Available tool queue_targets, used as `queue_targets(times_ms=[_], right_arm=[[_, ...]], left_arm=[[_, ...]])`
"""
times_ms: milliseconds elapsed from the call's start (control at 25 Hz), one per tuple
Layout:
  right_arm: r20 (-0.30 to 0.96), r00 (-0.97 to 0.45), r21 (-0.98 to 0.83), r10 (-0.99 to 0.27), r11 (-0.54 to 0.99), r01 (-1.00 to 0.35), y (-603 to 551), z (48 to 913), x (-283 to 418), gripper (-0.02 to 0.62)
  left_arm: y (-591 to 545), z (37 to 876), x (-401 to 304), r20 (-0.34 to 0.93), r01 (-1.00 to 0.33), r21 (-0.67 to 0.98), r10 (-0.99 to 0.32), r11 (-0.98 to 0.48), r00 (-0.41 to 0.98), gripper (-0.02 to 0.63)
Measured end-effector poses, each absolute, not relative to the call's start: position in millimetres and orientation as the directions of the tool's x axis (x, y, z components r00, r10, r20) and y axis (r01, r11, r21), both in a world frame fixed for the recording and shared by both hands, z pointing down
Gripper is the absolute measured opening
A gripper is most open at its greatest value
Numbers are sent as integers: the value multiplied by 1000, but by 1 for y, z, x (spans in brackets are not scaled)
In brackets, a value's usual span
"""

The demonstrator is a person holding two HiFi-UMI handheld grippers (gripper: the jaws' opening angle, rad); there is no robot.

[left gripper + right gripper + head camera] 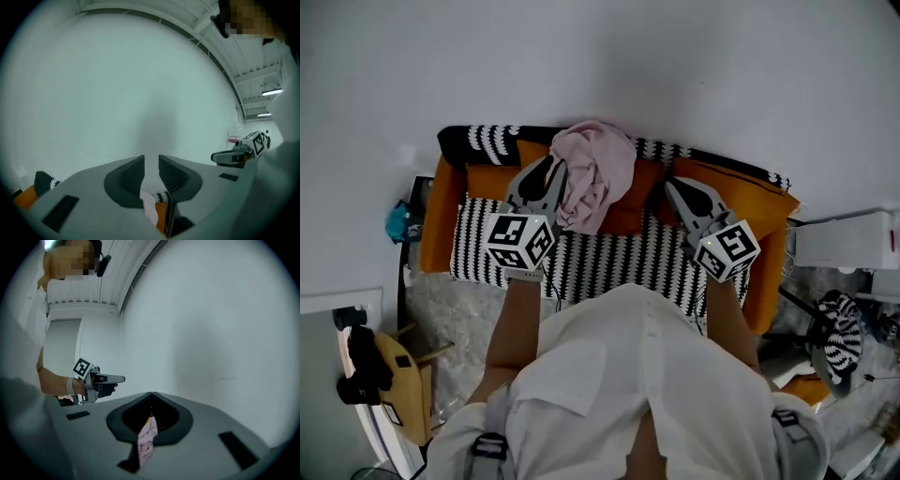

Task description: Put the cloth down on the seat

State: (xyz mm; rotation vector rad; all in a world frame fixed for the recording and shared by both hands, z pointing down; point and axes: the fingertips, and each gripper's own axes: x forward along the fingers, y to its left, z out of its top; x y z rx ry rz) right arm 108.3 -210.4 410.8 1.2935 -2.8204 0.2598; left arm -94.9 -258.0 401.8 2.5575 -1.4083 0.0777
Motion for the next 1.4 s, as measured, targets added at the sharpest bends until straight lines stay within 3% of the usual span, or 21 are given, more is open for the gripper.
queue_targets(times_ms=[240, 840, 1400], right_arm=[[66, -607, -94, -792, 601, -794, -198, 390, 129, 11], [90, -510, -5, -855, 512, -859, -156, 382, 180, 9], [92, -553, 1, -828, 555, -832, -158, 379, 175, 9]], left_arm=[[-228, 380, -99, -7, -785, 233, -809, -573, 588, 23], [-172, 376, -115, -23, -773, 236, -798, -590, 602, 17], [-176, 377, -111, -18, -775, 258, -805, -576, 593, 17]])
